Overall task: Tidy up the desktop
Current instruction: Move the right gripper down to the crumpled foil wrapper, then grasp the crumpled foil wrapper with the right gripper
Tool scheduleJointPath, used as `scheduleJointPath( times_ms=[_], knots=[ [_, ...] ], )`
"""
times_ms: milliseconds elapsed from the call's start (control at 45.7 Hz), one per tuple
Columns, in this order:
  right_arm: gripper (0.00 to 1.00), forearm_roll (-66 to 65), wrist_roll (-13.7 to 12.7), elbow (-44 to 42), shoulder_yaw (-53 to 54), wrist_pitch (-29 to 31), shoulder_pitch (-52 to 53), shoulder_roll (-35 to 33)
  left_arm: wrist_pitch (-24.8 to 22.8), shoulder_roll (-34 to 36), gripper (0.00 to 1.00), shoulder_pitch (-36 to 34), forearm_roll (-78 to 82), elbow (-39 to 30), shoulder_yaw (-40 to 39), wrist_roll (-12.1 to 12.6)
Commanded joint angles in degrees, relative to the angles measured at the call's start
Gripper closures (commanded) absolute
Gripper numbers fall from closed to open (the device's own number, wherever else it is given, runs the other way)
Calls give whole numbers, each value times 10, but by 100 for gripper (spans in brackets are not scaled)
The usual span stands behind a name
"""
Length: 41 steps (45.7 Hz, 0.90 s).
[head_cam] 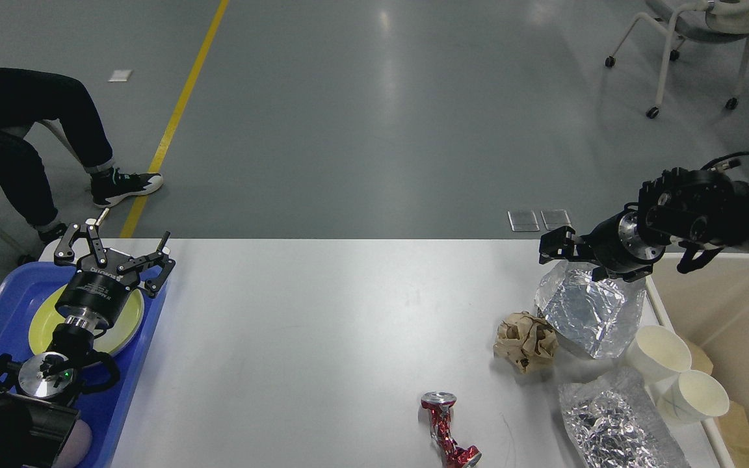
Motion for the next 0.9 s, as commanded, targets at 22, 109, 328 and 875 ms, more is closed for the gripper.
scheduleJointPath(
  times_ms=[22, 109, 328, 875],
  knots=[
    [0, -1, 0, -79, 2, -31, -80, 48, 0, 0, 3, 0, 0, 0, 0, 0],
    [0, -1, 0, -131, -3, -66, -121, 80, 0, 0, 3, 0, 0, 0, 0, 0],
    [0, -4, 0, -169, -9, -114, -160, 104, 0, 0, 3, 0, 0, 0, 0, 0],
    [5, -7, 0, -220, -11, -154, -219, 137, 0, 0, 3, 1, -1, 0, 0, 0]
  ],
)
